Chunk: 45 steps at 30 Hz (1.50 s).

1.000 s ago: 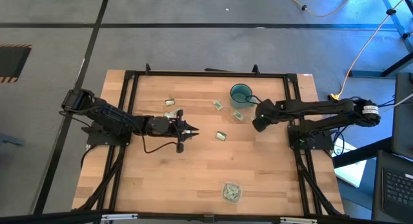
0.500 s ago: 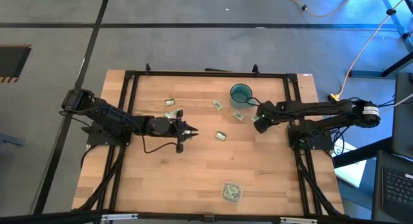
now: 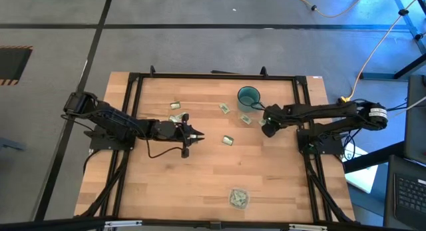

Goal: Pick and place items into bin
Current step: Put the light green stevia packet into the transparent bin

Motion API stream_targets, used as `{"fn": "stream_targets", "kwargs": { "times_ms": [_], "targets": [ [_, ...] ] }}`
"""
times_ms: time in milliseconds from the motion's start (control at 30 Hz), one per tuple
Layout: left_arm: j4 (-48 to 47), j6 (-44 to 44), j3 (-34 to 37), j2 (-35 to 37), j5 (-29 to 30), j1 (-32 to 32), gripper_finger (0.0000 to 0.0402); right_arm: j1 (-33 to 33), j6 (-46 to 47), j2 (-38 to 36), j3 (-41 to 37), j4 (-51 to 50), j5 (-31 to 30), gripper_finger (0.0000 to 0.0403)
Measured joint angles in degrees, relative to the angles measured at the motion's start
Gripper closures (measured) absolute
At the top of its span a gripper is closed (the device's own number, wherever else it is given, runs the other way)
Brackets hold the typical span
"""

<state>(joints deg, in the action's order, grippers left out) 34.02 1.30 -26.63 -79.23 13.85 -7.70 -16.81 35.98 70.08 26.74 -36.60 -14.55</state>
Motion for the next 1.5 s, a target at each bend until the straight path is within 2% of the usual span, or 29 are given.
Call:
{"fn": "stream_targets", "kwargs": {
  "times_ms": [267, 400, 700, 933, 1200, 1500],
  "targets": [
    [-0.2, 0.0, 0.0, 0.0, 0.0, 0.0, 0.0329, -3.5, -0.4, 6.5, 0.9, 0.9, 2.2, 0.0313],
    [-0.9, 0.0, 0.0, 0.0, 0.1, 0.0, 0.0329, -3.6, -0.2, 6.0, 1.1, -0.2, 2.9, 0.0325],
    [-0.9, 0.0, 0.0, 0.0, 0.1, 0.0, 0.0329, -3.7, -2.8, 4.9, 3.0, -1.5, 3.7, 0.0392],
    [-0.9, 0.0, 0.0, 0.0, 0.0, 0.0, 0.0329, -2.0, -3.2, 4.7, 3.1, -3.1, 3.7, 0.0397],
    [-0.8, -1.6, 0.0, 0.0, 0.2, 0.0, 0.0329, 7.3, 1.8, 4.2, 11.0, -11.8, 4.3, 0.0401],
    [-0.8, -1.6, 0.0, 0.0, 0.2, 0.0, 0.0329, 27.1, 7.6, 4.2, 26.0, -9.7, 5.4, 0.0402]
  ]
}}
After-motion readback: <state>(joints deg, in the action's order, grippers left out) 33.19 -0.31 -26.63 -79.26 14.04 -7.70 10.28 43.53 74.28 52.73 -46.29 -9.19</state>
